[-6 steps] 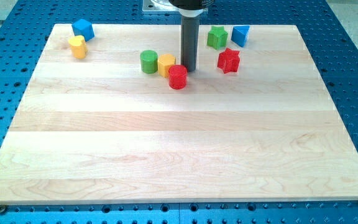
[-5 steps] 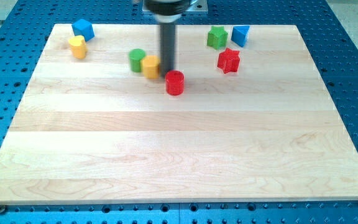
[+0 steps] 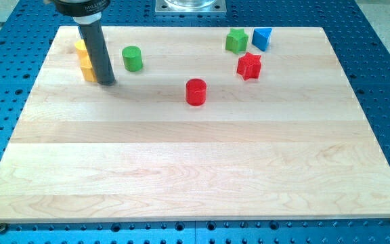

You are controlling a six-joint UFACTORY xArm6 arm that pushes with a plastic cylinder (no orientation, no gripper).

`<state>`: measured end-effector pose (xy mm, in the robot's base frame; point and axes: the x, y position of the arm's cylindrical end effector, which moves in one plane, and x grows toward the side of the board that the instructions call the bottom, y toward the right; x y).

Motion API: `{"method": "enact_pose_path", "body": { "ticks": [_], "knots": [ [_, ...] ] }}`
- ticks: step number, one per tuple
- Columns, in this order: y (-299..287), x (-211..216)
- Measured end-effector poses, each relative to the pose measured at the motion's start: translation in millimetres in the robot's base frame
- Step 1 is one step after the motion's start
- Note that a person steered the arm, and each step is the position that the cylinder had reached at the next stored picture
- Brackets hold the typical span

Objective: Place the yellow hexagon vertically below the yellow heart

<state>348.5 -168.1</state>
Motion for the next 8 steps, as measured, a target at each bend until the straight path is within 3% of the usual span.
{"method": "enact_pose_path", "body": {
  "ticks": [3, 4, 5, 6, 8],
  "knots": [
    [-28, 20],
    [26, 31],
    [26, 44],
    [57, 56],
    [218, 1]
  ]
}}
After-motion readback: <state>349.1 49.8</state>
